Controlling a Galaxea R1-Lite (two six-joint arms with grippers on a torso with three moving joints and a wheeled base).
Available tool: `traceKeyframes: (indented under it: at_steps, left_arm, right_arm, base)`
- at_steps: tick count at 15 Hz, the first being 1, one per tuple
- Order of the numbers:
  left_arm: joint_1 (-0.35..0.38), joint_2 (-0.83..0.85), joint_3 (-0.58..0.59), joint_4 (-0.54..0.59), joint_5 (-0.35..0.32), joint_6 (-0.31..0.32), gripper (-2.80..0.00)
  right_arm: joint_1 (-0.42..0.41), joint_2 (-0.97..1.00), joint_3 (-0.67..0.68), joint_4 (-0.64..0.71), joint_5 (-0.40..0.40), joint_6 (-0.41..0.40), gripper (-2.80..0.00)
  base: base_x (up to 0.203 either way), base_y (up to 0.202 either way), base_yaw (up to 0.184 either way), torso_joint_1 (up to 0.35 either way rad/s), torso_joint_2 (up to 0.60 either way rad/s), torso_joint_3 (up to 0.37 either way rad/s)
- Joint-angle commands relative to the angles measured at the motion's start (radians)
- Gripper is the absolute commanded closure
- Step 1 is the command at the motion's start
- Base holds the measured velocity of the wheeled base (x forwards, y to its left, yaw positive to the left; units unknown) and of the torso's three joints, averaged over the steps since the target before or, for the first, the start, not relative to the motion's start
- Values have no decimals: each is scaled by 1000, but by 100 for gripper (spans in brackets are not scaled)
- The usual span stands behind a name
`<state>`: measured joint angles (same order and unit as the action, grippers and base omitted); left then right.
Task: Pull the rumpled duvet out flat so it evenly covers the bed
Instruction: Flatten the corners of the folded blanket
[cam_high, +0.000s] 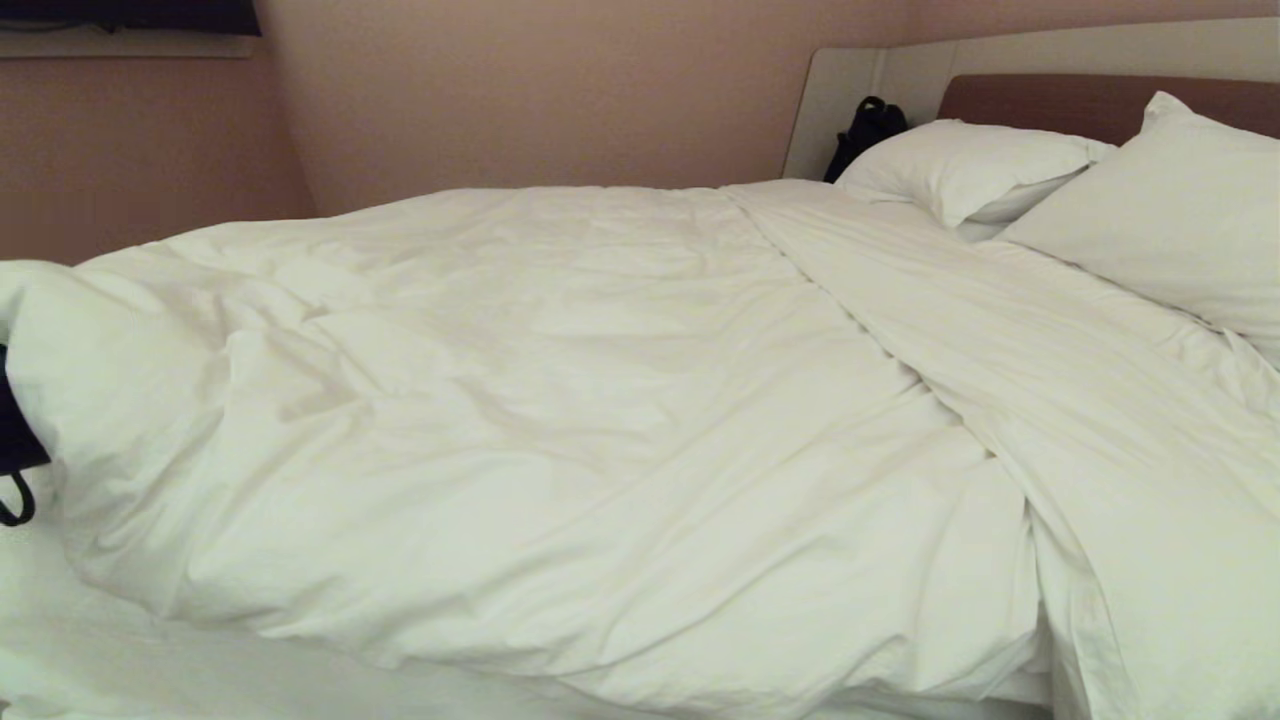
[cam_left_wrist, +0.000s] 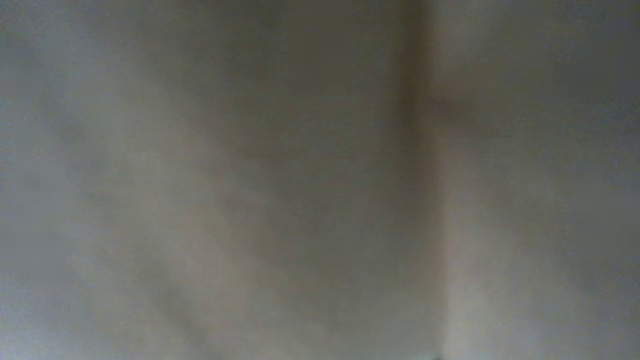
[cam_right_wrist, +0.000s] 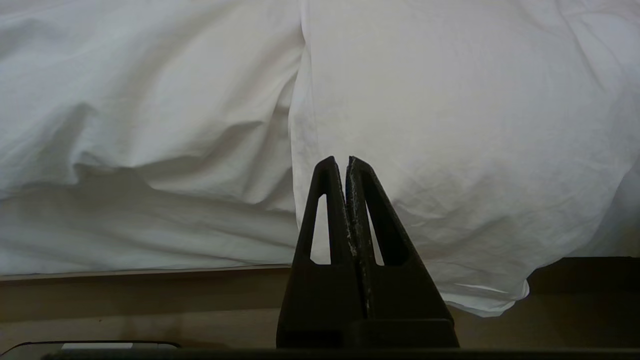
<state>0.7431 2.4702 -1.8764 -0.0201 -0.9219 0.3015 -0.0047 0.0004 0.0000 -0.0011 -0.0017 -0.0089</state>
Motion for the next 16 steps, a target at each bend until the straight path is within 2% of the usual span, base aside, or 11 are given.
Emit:
traceKeyframes:
  at_steps: [1, 4, 6, 9, 10, 14, 15, 16]
  left_arm:
    - [-36, 43, -19, 0, 25, -6, -280]
    - [-62, 63, -30, -24, 48, -27, -280]
    - [-78, 86, -33, -118, 103, -48, -280]
    - [-95, 117, -34, -253, 133, -168, -280]
    - [-96, 118, -36, -265, 135, -190, -280]
    - [-96, 127, -36, -265, 164, -196, -280]
    - [-96, 129, -33, -265, 167, -194, 0]
    - [-96, 131, -33, -265, 167, -195, 0]
  right_arm:
    - [0, 0, 0, 0, 0, 0, 0]
    - [0, 0, 0, 0, 0, 0, 0]
    - [0, 0, 0, 0, 0, 0, 0]
    - [0, 0, 0, 0, 0, 0, 0]
    - [0, 0, 0, 0, 0, 0, 0]
    - [0, 0, 0, 0, 0, 0, 0]
    - [0, 0, 0, 0, 0, 0, 0]
    - [0, 0, 0, 0, 0, 0, 0]
  base:
    - [0, 0, 0, 0, 0, 0]
    - [0, 0, 0, 0, 0, 0]
    - [0, 0, 0, 0, 0, 0]
    - [0, 0, 0, 0, 0, 0]
    - [0, 0, 0, 0, 0, 0]
    - [0, 0, 0, 0, 0, 0]
    - [0, 0, 0, 0, 0, 0]
    - [0, 0, 0, 0, 0, 0]
